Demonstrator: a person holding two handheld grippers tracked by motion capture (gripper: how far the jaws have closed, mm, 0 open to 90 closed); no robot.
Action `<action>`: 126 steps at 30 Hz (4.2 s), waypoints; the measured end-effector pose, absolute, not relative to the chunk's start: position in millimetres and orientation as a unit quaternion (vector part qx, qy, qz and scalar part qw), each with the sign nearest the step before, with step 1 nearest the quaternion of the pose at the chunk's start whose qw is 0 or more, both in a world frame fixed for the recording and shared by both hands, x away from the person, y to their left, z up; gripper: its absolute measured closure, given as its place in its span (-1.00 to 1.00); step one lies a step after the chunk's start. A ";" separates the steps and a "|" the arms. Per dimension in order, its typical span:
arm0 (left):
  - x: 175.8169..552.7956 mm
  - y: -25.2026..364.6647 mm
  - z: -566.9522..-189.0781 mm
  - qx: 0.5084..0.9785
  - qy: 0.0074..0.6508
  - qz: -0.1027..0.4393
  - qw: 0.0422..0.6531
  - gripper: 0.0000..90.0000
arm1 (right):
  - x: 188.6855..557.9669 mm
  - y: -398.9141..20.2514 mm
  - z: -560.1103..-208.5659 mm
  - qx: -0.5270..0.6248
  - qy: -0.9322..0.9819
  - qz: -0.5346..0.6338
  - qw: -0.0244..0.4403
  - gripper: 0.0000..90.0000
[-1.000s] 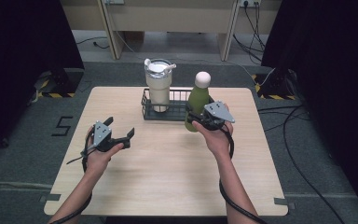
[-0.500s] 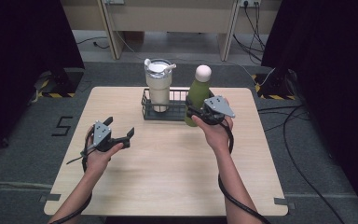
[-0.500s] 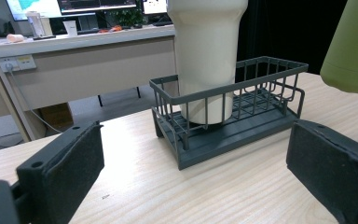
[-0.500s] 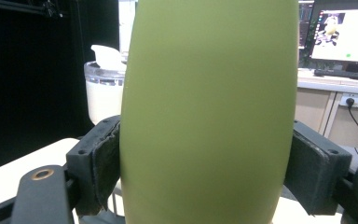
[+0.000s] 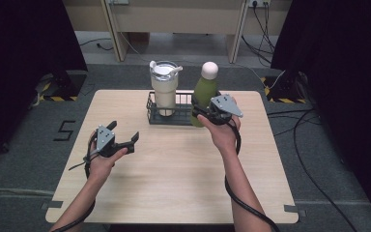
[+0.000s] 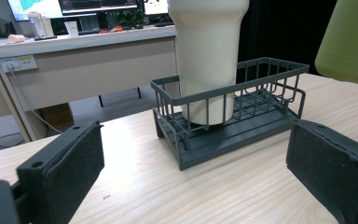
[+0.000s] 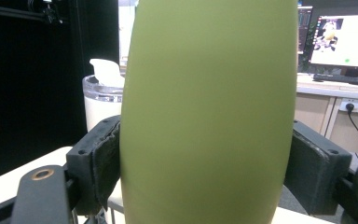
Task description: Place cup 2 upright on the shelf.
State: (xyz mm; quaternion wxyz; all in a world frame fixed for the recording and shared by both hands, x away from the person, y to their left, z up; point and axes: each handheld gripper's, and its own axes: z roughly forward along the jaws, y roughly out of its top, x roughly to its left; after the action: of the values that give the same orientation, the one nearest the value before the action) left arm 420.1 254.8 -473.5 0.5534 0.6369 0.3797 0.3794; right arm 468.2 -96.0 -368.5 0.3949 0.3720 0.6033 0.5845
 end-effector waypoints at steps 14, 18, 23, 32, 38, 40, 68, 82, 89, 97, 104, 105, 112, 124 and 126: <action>419.9 256.9 -473.1 0.632 0.385 0.381 0.554 -0.93 | 476.3 -88.9 -359.3 0.370 0.598 0.589 0.399 -0.52; 419.9 257.6 -472.9 0.631 0.386 0.382 0.554 -0.93 | 477.8 -87.2 -356.7 0.369 0.597 0.591 0.399 -0.52; 419.9 257.7 -473.5 0.632 0.387 0.381 0.553 -0.93 | 480.2 -85.7 -352.8 0.369 0.595 0.592 0.400 -0.52; 419.6 257.8 -473.5 0.632 0.387 0.381 0.553 -0.93 | 484.3 -83.6 -347.7 0.368 0.594 0.593 0.399 -0.52; 419.9 258.4 -474.1 0.631 0.389 0.380 0.554 -0.93 | 487.4 -81.9 -343.3 0.368 0.592 0.595 0.401 -0.52; 419.8 258.7 -473.7 0.631 0.389 0.380 0.553 -0.92 | 488.4 -80.9 -342.2 0.368 0.592 0.595 0.400 -0.52; 419.2 259.8 -473.4 0.629 0.390 0.381 0.554 -0.92 | 512.6 -73.8 -333.1 0.379 0.589 0.588 0.404 -0.52; 419.5 260.6 -473.8 0.629 0.392 0.380 0.554 -0.92 | 529.2 -71.7 -331.1 0.393 0.588 0.580 0.404 -0.52; 419.4 261.4 -473.4 0.627 0.393 0.380 0.555 -0.92 | 536.2 -67.4 -330.9 0.395 0.590 0.576 0.404 -0.52; 419.5 261.7 -473.6 0.627 0.394 0.380 0.555 -0.91 | 542.8 -65.3 -331.3 0.397 0.594 0.570 0.406 -0.52; 419.6 261.9 -473.6 0.627 0.394 0.379 0.555 -0.91 | 550.5 -64.3 -335.3 0.404 0.597 0.564 0.404 -0.52; 419.7 262.0 -473.7 0.627 0.394 0.379 0.555 -0.91 | 551.5 -64.2 -336.1 0.405 0.597 0.563 0.403 -0.52; 419.8 262.0 -473.4 0.625 0.394 0.380 0.556 -0.91 | 559.5 -61.4 -341.9 0.411 0.601 0.557 0.399 -0.52; 420.3 262.8 -474.0 0.626 0.395 0.379 0.555 -0.91 | 569.0 -57.9 -354.3 0.422 0.608 0.546 0.392 -0.52; 420.3 262.3 -474.1 0.626 0.395 0.378 0.556 -0.91 | 570.0 -57.4 -356.0 0.424 0.609 0.544 0.391 -0.52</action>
State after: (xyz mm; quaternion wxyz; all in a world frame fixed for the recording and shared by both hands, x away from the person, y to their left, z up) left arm 420.3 262.3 -474.1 0.5557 0.6260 0.3951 0.3785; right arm 570.0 -57.4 -356.0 0.3913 0.4245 0.6085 0.5444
